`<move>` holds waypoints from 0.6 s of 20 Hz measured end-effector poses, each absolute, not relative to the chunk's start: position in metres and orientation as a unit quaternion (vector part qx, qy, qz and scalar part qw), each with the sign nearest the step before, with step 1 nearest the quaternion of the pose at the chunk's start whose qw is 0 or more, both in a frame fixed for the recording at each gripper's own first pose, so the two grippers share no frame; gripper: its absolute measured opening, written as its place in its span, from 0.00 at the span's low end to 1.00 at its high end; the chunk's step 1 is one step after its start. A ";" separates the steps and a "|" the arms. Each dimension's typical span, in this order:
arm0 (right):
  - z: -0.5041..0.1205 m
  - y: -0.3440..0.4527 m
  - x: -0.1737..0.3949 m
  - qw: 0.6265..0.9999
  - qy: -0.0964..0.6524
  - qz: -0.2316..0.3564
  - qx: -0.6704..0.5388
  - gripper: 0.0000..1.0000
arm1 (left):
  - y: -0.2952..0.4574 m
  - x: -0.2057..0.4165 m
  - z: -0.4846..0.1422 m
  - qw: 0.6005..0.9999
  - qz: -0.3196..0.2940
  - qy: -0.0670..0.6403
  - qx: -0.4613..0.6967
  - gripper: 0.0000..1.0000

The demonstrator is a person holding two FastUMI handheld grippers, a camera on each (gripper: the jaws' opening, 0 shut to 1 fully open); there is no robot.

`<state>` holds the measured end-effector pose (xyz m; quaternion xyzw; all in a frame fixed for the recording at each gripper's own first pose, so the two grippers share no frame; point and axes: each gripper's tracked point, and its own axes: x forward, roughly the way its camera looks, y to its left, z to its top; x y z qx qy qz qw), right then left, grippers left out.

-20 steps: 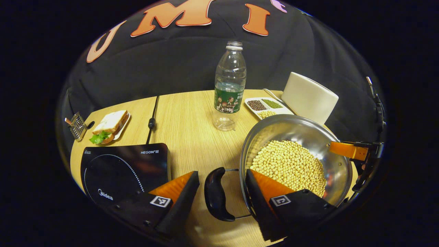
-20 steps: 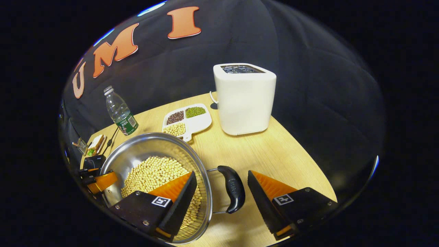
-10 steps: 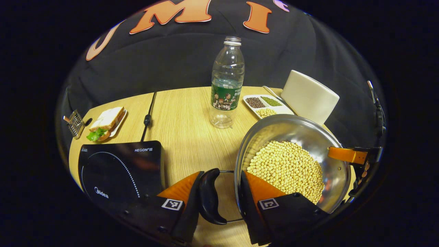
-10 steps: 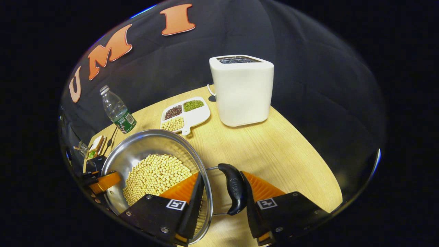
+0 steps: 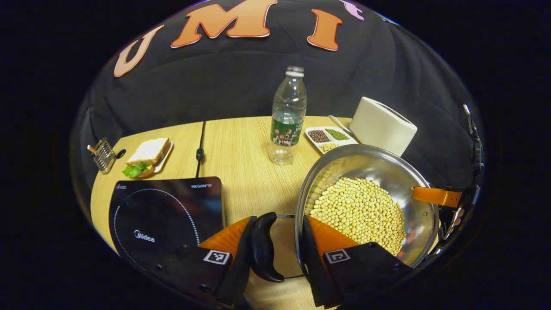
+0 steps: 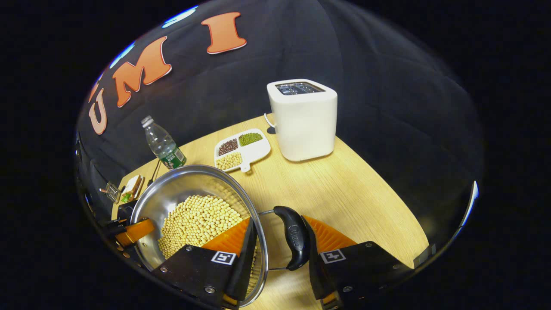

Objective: First push the handle of the pot to place it horizontally, then grasp the pot with both hands and set it on the induction cooktop.

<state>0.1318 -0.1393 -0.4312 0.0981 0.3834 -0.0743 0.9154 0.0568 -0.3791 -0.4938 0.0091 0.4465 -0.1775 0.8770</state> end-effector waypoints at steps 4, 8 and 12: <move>-0.402 -0.117 0.126 0.921 0.373 -0.066 0.094 0.57 | -0.356 0.058 -0.463 0.882 -0.172 0.438 0.007 0.63; -0.383 -0.083 0.120 0.922 0.369 -0.051 0.104 0.57 | -0.319 0.058 -0.436 0.890 -0.159 0.428 0.010 0.63; -0.370 -0.042 0.117 0.924 0.368 -0.030 0.096 0.57 | -0.273 0.055 -0.422 0.895 -0.137 0.425 -0.001 0.63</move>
